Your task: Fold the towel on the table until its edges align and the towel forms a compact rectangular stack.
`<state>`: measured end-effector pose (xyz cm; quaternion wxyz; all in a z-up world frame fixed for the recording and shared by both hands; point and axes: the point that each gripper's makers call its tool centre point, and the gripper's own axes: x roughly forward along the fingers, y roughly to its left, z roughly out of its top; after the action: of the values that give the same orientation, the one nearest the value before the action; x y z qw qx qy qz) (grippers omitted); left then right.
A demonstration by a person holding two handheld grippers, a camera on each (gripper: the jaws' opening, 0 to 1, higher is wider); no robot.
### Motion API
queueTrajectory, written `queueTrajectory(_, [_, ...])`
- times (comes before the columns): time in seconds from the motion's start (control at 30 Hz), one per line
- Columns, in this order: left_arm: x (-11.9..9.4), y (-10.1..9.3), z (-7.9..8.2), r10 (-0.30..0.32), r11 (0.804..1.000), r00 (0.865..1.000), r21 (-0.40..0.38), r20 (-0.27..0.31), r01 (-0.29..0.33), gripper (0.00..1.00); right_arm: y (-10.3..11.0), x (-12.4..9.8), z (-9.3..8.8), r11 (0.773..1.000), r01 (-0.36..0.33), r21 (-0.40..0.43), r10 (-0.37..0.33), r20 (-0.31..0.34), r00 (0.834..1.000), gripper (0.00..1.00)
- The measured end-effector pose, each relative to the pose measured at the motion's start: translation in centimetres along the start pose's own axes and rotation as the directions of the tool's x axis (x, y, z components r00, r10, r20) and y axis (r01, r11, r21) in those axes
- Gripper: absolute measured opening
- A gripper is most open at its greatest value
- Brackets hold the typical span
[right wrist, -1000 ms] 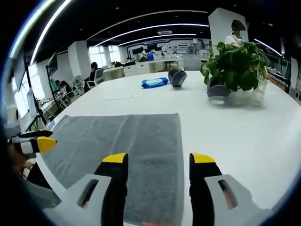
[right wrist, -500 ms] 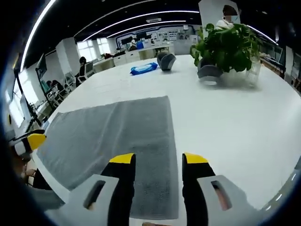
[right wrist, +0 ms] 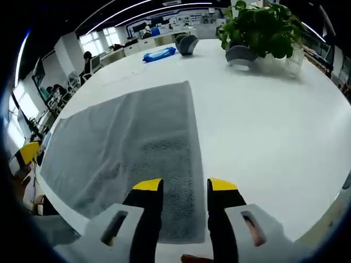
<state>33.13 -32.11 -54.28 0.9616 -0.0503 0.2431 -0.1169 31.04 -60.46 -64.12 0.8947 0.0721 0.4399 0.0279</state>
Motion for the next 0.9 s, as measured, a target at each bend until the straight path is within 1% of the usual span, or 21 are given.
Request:
queueTrajectory(0.1, [0.0,0.0,0.0,0.000,1.000,1.000,-0.001,0.000,0.000,0.74,0.0,0.1,-0.6,1.000,0.001,0.002,-0.001,-0.026,1.000,0.27])
queueTrajectory(0.37, [-0.1,0.0,-0.1,0.001,1.000,1.000,-0.002,-0.003,-0.001,0.74,-0.2,0.2,-1.2,1.000,0.009,0.015,-0.008,-0.054,0.999,0.28])
queueTrajectory(0.43, [0.0,0.0,-0.1,0.000,1.000,1.000,0.000,-0.004,0.000,0.74,-0.4,0.2,-1.4,1.000,0.012,0.022,-0.010,-0.064,0.998,0.27])
queueTrajectory(0.5, [0.0,0.0,-0.1,0.000,1.000,1.000,-0.001,-0.005,0.000,0.74,-0.3,0.4,-2.0,0.999,0.003,0.034,0.000,-0.090,0.996,0.25])
queueTrajectory(0.53, [0.0,0.0,-0.1,0.000,1.000,1.000,-0.001,-0.005,0.000,0.73,-0.4,0.4,-1.9,0.999,0.013,0.046,-0.009,-0.080,0.997,0.24])
queueTrajectory(0.6, [-0.1,0.0,-0.1,0.001,1.000,1.000,-0.002,-0.006,-0.001,0.73,-0.4,0.4,-2.0,0.999,0.004,0.038,-0.001,-0.091,0.996,0.23])
queueTrajectory(0.7, [-0.1,0.0,-0.2,0.001,1.000,1.000,-0.001,-0.008,-0.001,0.73,-0.4,0.4,-2.0,0.999,0.007,0.037,-0.004,-0.090,0.996,0.22])
queueTrajectory(0.9, [0.0,-0.1,-0.2,-0.003,1.000,1.000,0.001,-0.010,0.003,0.72,-0.4,0.3,-2.1,0.999,0.006,0.042,-0.002,-0.096,0.995,0.17])
